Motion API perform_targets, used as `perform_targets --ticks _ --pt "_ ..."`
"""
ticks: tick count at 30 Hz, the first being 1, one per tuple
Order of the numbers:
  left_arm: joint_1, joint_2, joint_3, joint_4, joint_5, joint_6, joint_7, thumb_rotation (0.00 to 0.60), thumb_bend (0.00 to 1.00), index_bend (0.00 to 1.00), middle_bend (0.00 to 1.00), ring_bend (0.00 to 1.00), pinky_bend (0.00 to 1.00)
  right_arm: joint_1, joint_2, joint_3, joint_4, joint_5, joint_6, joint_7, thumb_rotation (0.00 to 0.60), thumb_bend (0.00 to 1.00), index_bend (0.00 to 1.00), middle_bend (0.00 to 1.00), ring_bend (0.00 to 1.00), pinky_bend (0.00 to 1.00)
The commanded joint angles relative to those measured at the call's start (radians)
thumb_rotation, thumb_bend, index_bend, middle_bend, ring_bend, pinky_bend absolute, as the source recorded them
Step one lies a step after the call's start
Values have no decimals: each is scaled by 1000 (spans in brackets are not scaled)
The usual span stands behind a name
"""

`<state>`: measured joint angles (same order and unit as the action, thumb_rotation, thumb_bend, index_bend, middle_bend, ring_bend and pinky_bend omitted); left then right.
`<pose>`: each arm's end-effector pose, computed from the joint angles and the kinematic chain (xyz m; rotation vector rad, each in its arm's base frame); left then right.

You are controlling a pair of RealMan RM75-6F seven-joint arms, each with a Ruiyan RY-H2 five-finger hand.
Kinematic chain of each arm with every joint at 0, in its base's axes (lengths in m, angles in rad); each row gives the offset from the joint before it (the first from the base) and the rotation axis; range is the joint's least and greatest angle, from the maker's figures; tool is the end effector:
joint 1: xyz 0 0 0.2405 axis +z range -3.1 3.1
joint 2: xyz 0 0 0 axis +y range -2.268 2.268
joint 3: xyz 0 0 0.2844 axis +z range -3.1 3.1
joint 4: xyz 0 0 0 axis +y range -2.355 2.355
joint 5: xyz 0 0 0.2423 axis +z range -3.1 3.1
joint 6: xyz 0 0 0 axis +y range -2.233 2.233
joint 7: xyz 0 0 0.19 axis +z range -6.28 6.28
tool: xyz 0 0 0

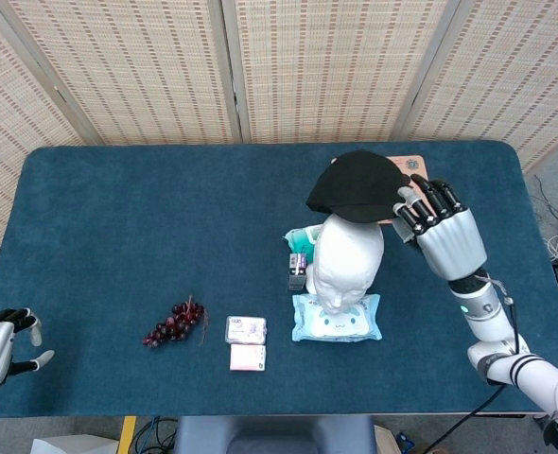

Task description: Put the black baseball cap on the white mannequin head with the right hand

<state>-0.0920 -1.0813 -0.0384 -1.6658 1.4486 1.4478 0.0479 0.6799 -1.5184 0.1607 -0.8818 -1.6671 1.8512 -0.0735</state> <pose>-0.3511 0.2305 0.1444 -1.3849 -0.9325 -0.8345 -0.1805 -0.4091 0.1347 1.4021 0.1772 1.4132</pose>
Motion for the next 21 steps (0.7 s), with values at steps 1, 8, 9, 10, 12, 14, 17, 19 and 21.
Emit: perform_targets --ticks 1,8,9,10,12,14,17,19,21 --pt "0 0 0 -2 1 0 2 600 5 674 482 365 520 -11 80 -22 -149 -67 27 -109 600 454 602 455 283 385" --pt "-2 -2 1 -3 -1 -6 8 600 6 674 482 365 520 -51 147 -51 -267 -142 37 -188 600 454 604 459 288 385" --pt "-2 -2 1 -2 -2 -7 8 600 6 674 482 365 520 -56 151 -54 -274 -150 39 -193 600 454 604 461 291 385" --pt "-3 -2 1 -3 -3 -9 9 600 5 674 482 365 520 -60 154 -57 -281 -158 41 -198 600 454 604 462 293 385" --pt "-3 -2 2 -4 -4 -10 11 600 5 674 481 365 520 -71 160 -63 -296 -177 44 -209 600 454 605 462 293 385" --pt "-3 -2 2 -4 -4 -10 11 600 5 674 482 365 520 -83 165 -71 -317 -196 45 -224 600 453 605 463 293 385" --pt "-5 -2 2 -6 -5 -13 14 600 5 674 482 365 520 -100 172 -85 -352 -229 45 -259 600 449 605 466 294 385" --pt "-5 -3 3 -4 -4 -15 12 600 6 674 482 365 520 -110 178 -95 -379 -256 41 -288 600 448 604 468 297 385" --pt "-5 -3 4 -3 -4 -16 12 600 5 674 482 365 520 -119 183 -103 -405 -285 37 -316 600 448 604 468 297 385"
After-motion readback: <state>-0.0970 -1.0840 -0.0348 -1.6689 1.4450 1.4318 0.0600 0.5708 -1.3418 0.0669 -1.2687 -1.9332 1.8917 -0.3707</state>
